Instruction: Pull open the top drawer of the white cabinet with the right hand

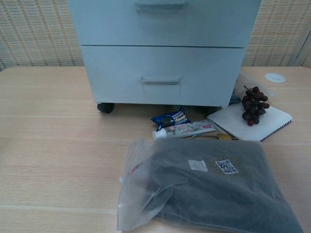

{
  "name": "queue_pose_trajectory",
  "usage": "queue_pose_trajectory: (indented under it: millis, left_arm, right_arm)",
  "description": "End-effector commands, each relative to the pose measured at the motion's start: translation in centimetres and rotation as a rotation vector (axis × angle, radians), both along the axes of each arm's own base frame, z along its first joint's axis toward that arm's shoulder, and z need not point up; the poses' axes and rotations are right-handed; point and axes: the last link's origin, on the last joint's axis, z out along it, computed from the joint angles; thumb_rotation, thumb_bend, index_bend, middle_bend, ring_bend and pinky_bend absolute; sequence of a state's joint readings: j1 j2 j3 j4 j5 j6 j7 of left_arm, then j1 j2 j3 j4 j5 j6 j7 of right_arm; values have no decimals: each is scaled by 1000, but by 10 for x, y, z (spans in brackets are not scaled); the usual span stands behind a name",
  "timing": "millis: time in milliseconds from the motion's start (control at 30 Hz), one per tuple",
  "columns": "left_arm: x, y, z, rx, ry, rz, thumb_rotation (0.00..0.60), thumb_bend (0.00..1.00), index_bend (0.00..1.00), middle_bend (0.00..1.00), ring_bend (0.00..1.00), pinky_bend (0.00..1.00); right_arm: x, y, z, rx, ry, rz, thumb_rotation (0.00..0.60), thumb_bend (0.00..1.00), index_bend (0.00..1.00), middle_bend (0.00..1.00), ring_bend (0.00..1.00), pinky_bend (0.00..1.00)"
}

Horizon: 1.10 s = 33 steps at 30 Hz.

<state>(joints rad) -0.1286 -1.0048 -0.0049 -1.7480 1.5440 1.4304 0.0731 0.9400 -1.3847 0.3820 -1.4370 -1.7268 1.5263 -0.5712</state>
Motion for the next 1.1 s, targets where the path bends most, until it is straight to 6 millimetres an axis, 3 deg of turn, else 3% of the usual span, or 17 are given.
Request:
queue_pose_trajectory:
  millis: [33,1100]
  left_arm:
    - [0,0,0,0,1,0,600,376,73,0,30,115]
    - [2,0,-1,-4,0,-7,600,376,69,0,30,115]
  right_arm:
    - [-1,2,0,3,0,1,600,274,557,919,971,1000]
    - [-2,28,2,33,0,54,600,282,557,919,970,1000]
